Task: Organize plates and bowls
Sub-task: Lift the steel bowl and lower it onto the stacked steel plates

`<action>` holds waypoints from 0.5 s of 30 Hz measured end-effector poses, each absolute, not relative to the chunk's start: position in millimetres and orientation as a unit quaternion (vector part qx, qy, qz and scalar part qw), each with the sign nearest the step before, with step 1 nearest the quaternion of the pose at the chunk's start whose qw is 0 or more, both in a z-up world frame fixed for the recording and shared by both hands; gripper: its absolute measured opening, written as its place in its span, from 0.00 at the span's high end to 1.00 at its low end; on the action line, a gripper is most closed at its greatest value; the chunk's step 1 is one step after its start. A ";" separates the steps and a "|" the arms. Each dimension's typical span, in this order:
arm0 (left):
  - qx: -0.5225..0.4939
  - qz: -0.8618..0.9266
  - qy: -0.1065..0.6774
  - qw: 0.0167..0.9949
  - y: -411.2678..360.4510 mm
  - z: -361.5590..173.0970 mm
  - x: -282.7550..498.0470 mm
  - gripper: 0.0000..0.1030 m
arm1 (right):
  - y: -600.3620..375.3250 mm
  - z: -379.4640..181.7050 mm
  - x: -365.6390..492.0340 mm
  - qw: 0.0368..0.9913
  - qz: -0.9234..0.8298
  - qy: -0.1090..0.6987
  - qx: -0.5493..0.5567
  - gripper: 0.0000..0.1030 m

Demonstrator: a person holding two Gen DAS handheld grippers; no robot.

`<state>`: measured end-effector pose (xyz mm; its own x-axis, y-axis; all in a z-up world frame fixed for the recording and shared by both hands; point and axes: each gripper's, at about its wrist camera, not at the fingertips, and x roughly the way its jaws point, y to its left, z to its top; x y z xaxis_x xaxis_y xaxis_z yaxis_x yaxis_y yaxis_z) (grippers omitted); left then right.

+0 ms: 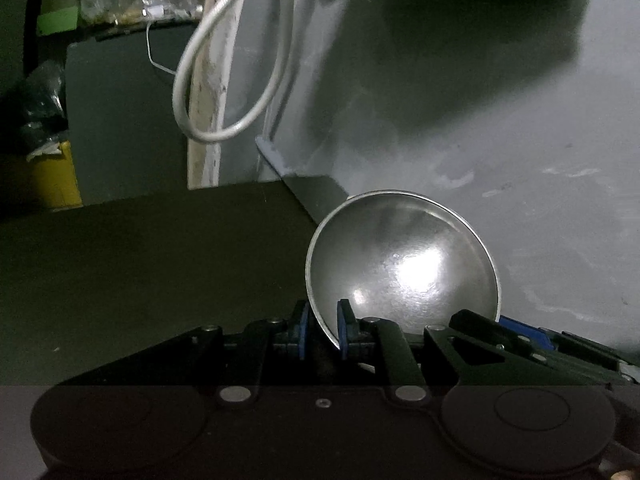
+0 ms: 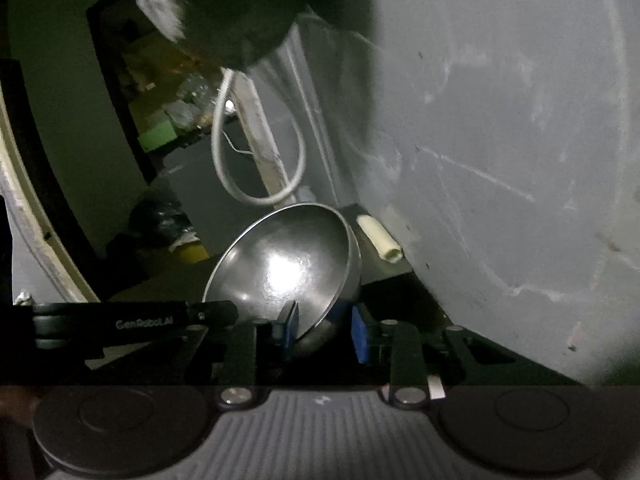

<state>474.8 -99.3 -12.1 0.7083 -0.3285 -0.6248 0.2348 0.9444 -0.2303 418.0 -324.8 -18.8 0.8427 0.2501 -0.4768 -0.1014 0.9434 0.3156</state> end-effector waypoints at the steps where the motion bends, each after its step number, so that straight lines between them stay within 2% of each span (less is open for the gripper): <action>1: -0.069 -0.154 0.344 0.924 -96.8 -7.0 464.7 0.85 | -323.0 -15.2 409.7 0.951 0.095 0.261 0.139 0.69; 15: -0.083 -0.163 0.314 0.932 -55.3 37.9 285.4 0.84 | -285.0 34.9 240.5 0.957 0.115 0.242 0.112 0.69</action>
